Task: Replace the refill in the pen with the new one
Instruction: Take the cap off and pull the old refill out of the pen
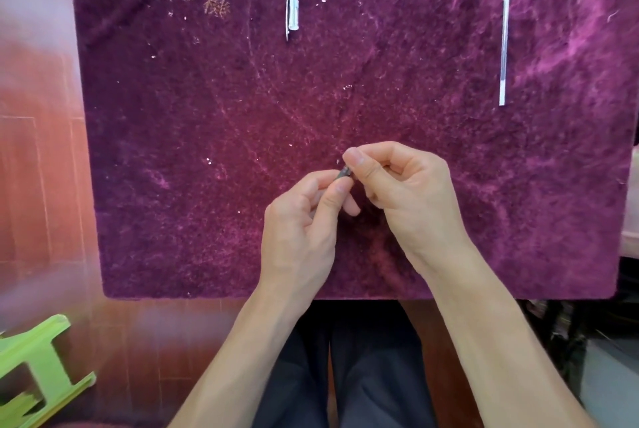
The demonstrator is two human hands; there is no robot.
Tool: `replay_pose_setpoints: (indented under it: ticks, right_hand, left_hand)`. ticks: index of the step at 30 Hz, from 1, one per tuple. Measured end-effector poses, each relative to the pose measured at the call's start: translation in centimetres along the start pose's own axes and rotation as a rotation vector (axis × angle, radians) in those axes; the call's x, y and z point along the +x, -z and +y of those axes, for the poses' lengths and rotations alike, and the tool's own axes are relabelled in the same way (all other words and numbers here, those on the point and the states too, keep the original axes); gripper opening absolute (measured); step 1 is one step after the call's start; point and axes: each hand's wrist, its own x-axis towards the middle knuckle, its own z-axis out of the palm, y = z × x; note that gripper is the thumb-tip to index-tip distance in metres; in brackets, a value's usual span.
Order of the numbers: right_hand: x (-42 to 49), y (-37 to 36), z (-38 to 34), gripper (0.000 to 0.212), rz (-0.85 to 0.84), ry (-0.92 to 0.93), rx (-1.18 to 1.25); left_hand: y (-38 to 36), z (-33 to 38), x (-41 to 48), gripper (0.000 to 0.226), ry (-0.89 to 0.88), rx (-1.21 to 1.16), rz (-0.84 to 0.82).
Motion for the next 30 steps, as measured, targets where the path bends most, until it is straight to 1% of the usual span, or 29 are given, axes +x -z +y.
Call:
replay_pose_setpoints:
  ticks: [2, 5, 7, 10, 13, 15, 18, 20, 24, 28, 30]
  right_hand:
    - [0.2, -0.1, 0.1, 0.011, -0.024, -0.002, 0.000]
    - [0.4, -0.3, 0.2, 0.010, -0.037, -0.017, 0.020]
    - [0.5, -0.3, 0.1, 0.012, -0.056, -0.027, 0.009]
    - [0.6, -0.2, -0.2, 0.016, -0.101, -0.063, 0.007]
    - [0.7, -0.4, -0.6, 0.016, -0.060, -0.079, 0.035]
    - [0.9, -0.4, -0.7, 0.017, -0.042, -0.059, 0.001]
    - [1.1, -0.1, -1.0, 0.011, -0.084, -0.034, -0.025]
    - [1.2, 0.2, -1.1, 0.011, -0.117, -0.034, -0.041]
    - [1.2, 0.7, -1.3, 0.016, -0.149, -0.071, -0.030]
    - [1.2, 0.4, -1.3, 0.028, -0.088, -0.081, -0.011]
    - [1.3, 0.4, -1.4, 0.027, -0.084, -0.064, -0.017]
  left_hand:
    - [0.3, 0.1, 0.2, 0.021, 0.004, -0.047, -0.019]
    - [0.6, 0.0, 0.8, 0.024, 0.037, -0.204, -0.067]
    - [0.9, -0.1, 1.2, 0.025, 0.052, -0.262, -0.090]
    - [1.1, 0.1, 1.3, 0.026, 0.038, -0.246, -0.076]
    - [1.2, 0.6, 1.1, 0.025, 0.037, -0.235, -0.066]
    - [1.1, 0.8, 1.1, 0.025, 0.042, -0.237, -0.073]
    - [1.1, 0.7, 1.2, 0.027, 0.063, -0.237, -0.088]
    - [1.1, 0.6, 1.3, 0.028, 0.074, -0.229, -0.101]
    - [1.1, 0.4, 1.5, 0.027, 0.085, -0.256, -0.108]
    - [1.0, 0.3, 1.4, 0.028, 0.086, -0.252, -0.118]
    - [0.9, 0.3, 1.4, 0.028, 0.090, -0.253, -0.124]
